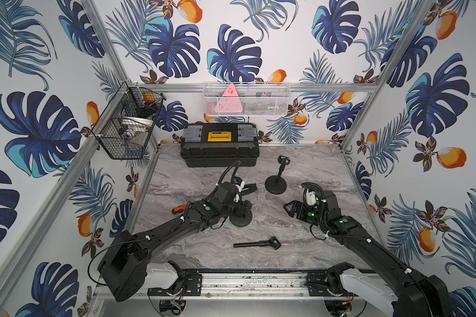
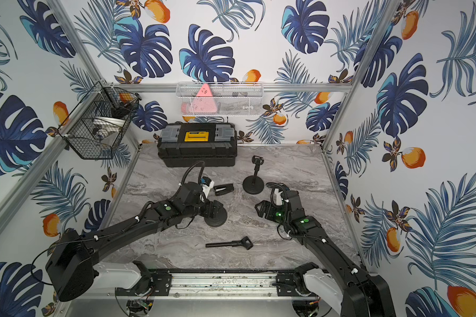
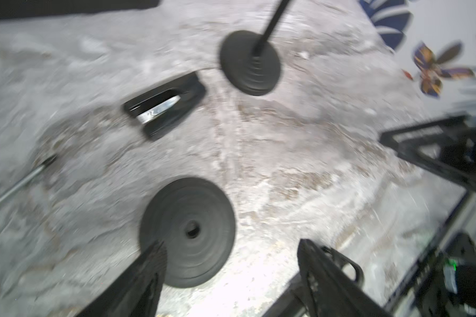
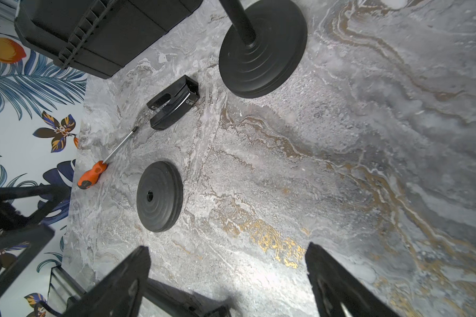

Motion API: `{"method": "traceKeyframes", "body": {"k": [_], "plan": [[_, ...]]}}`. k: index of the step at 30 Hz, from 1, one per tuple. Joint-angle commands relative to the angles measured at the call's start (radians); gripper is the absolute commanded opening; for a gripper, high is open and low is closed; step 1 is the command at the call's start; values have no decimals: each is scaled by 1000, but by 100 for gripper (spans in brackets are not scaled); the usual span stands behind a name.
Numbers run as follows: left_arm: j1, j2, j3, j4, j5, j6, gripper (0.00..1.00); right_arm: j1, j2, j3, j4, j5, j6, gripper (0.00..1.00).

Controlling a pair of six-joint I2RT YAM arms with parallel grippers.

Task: Assemble a microphone stand
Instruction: Pick up the microphone stand pole from the center of the board.

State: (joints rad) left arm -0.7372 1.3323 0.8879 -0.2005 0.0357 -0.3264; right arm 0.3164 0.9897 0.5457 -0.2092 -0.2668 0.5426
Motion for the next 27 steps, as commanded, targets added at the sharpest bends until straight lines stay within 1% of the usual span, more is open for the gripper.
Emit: {"method": "traceKeyframes", "body": {"k": [1,3,5,8,11,13,15,17,20,23,27], "plan": [[-109,25,28,-86,11,230,78,-13,-26,-4,-6,-22,35,93],[-163,44,28,-92,38,279,76,-21,-45,-8,-19,-22,38,94],[-225,57,18,-93,61,354,76,-30,-68,-18,-25,-26,40,95],[-322,85,13,-126,56,487,81,-50,-99,-34,-36,-48,40,95],[-368,139,39,-181,53,551,80,-71,-122,-42,-47,-73,42,94],[-403,162,34,-165,27,583,79,-81,-133,-55,-40,-95,53,93],[-416,181,26,-141,2,597,78,-92,-138,-66,-31,-111,64,91],[-418,203,28,-129,-37,606,74,-103,-140,-74,-24,-126,70,90],[-418,222,23,-102,-106,618,72,-116,-146,-83,-19,-142,72,88],[-413,222,22,-77,-129,630,71,-128,-151,-89,-20,-149,71,88],[-372,230,28,-75,-96,643,68,-138,-143,-92,-8,-157,76,88]]}}
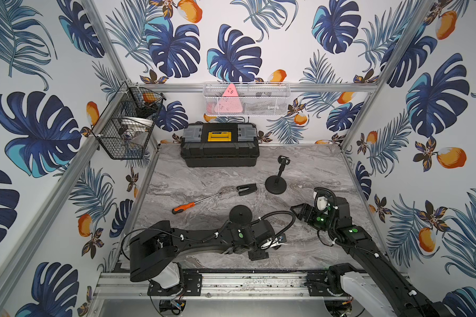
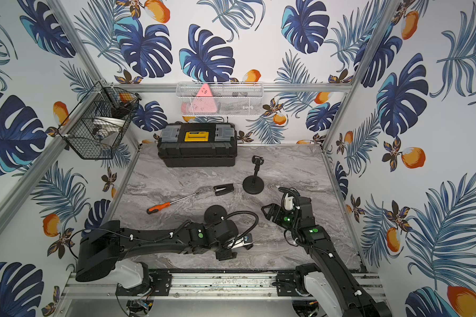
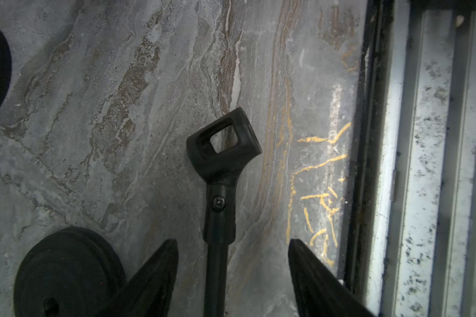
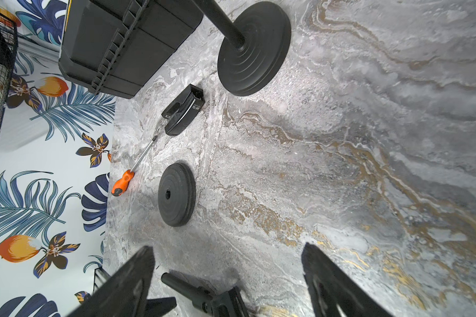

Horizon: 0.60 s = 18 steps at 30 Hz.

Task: Assemble a microphone stand
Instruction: Pick up the microphone stand pole from the center of the board.

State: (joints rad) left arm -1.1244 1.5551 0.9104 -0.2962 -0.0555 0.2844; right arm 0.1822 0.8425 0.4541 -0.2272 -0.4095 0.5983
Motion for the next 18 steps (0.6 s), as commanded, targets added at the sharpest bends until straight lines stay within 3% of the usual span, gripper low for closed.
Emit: {"method": "traceKeyframes", "body": {"k": [1,11,18], "plan": [[20,17,11,11,4,37,68,-6,8,-1,13,-15,20,88],[40,115,28,-13,51,39,62,-30,52,-9,53,-34,21,87],[83,142,35,9,79,24,47,-39,51,-22,69,-45,28,84]]}}
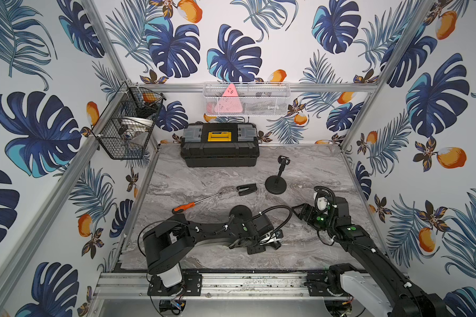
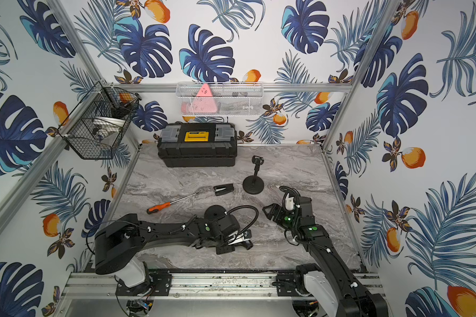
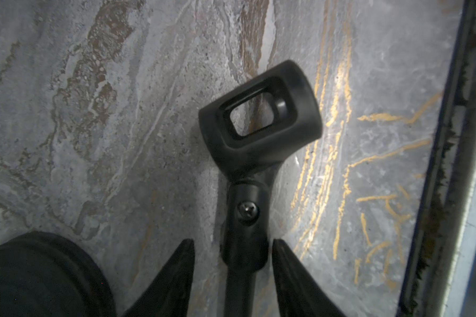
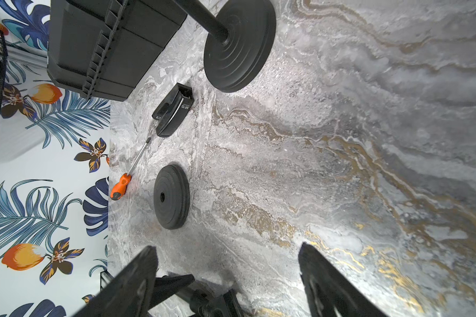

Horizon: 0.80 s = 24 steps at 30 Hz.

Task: Assemble a microphone stand
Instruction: Pick up the microphone stand pole from the center of the board.

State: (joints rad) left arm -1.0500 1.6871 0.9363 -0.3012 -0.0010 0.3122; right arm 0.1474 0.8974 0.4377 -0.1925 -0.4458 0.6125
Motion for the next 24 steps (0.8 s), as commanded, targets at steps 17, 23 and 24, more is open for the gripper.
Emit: {"method": "traceKeyframes", "body": {"k": [17,23,24], "plan": [[16,26,56,-9,19,-34,5,-23,-10,5,20,2,-1,84],[134,-122,93,90,55,-156,0,-27,-17,63,-21,-3,-7,87],[153,-136,101,112,51,-180,0,-27,-17,79,-26,-18,-5,87]]}}
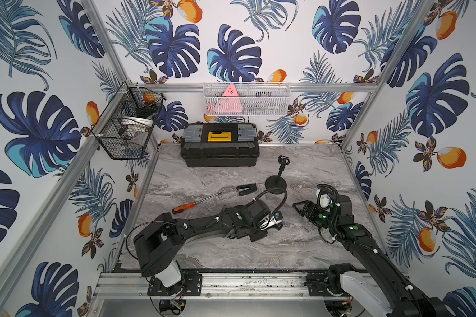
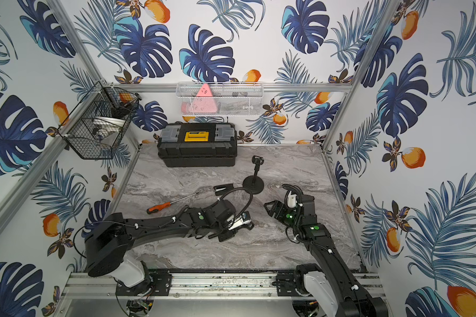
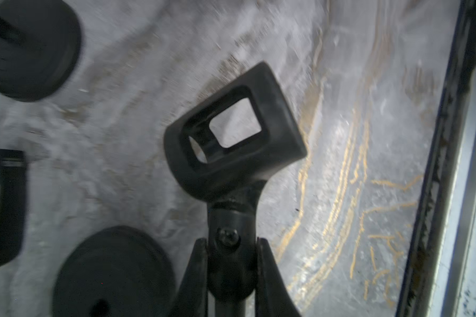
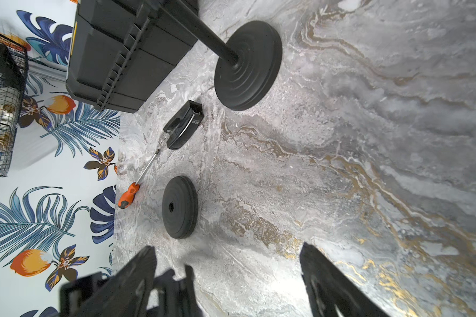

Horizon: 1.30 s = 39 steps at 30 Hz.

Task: Assemble a microphone stand
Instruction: Pick up the microphone stand pole from the center of the board.

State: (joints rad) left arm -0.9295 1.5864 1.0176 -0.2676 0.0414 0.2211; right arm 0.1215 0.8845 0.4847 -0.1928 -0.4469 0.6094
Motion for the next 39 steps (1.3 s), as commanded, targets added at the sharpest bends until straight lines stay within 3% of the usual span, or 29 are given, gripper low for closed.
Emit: {"method": "traceKeyframes", "body": {"k": [1,7,11,15,20,28,33,39], "plan": [[48,-46,26,98,-4,-113,0,-2,-4,46,-31,-38,-6,87],[111,-59,75,203,-102,-215,0,0,16,74,119,-226,2,79],[118,-35,109,235,-190,-306,0,2,54,149,98,-264,-38,72],[118,-31,92,299,-191,-304,0,3,46,188,136,-286,-30,74],[117,-65,37,376,-115,-253,0,13,90,264,99,-262,-53,81],[94,-40,60,340,-13,-145,0,103,220,375,45,-234,-104,84],[49,-10,95,302,-64,-89,0,168,248,405,26,-158,-121,73],[38,-1,107,292,-97,-110,0,185,258,409,-18,-69,-111,61]]}}
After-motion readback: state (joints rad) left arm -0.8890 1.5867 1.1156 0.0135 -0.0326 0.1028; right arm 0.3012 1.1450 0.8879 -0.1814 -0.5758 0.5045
